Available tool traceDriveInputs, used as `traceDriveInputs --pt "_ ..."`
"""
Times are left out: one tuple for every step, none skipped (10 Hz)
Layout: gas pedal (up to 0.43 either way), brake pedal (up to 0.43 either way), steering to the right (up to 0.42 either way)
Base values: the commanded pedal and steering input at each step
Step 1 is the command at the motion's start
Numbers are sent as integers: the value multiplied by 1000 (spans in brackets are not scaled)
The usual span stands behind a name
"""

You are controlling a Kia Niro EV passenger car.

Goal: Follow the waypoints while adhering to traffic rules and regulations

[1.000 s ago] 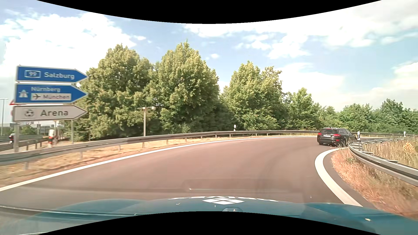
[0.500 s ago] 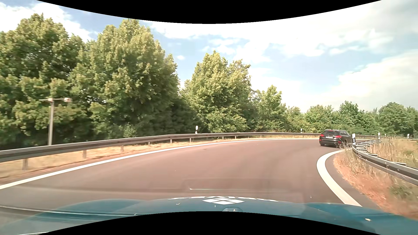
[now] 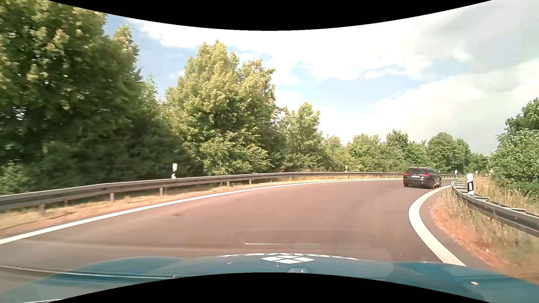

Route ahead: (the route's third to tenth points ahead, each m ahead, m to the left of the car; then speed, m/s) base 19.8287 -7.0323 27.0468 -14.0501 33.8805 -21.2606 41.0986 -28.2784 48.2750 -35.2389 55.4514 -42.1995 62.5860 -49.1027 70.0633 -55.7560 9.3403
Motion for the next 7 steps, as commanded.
traceDriveInputs --pt "177 0 189" --pt "197 0 189" --pt "209 0 189" --pt "209 0 189" --pt "209 0 187" --pt "209 0 183" --pt "209 0 178"
